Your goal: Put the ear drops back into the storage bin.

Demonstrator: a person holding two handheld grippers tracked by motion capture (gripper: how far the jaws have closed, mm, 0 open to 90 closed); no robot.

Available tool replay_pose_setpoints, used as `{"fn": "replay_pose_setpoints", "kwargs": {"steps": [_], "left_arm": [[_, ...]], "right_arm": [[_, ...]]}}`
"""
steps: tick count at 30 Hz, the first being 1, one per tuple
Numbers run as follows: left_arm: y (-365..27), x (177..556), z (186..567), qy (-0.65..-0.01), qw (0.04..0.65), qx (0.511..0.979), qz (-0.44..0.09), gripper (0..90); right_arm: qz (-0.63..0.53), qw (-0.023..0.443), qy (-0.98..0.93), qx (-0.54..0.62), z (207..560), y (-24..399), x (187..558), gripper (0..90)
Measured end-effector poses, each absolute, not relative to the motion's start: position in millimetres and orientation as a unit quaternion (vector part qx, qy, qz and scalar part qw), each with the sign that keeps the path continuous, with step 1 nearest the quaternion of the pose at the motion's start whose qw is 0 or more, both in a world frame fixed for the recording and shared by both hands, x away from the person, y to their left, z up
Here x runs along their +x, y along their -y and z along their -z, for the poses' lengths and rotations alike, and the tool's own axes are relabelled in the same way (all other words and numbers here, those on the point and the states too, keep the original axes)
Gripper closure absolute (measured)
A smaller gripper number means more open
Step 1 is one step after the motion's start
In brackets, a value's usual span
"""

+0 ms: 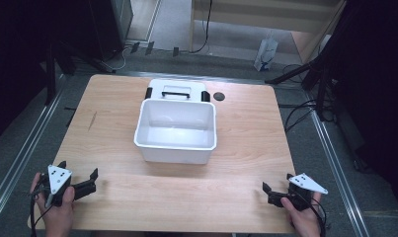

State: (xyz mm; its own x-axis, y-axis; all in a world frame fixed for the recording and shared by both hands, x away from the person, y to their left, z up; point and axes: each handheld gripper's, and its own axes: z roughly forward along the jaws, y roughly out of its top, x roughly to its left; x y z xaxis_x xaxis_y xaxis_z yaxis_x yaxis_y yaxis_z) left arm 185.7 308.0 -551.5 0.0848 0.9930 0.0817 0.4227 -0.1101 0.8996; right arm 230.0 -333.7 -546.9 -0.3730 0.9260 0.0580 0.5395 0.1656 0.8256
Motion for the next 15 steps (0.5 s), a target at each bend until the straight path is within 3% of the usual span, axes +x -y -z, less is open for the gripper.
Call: {"fn": "replay_pose_setpoints", "kwargs": {"steps": [4, 8, 15], "left_arm": [[-311.0, 186.7, 551.4, -0.568, 0.375, 0.628, -0.377, 1.6], [-311.9, 186.9, 551.2, -0.573, 0.372, 0.626, -0.376, 1.6], [-313.7, 184.0, 551.2, -0.583, 0.378, 0.611, -0.380, 1.6]], "right_arm": [[-0.466, 0.242, -0.672, 0.523, 546.4, 339.8, 225.4, 0.0], [-0.454, 0.249, -0.673, 0.529, 546.5, 337.4, 225.8, 0.0], [-0.443, 0.221, -0.676, 0.546, 547.8, 338.7, 230.5, 0.0]]}}
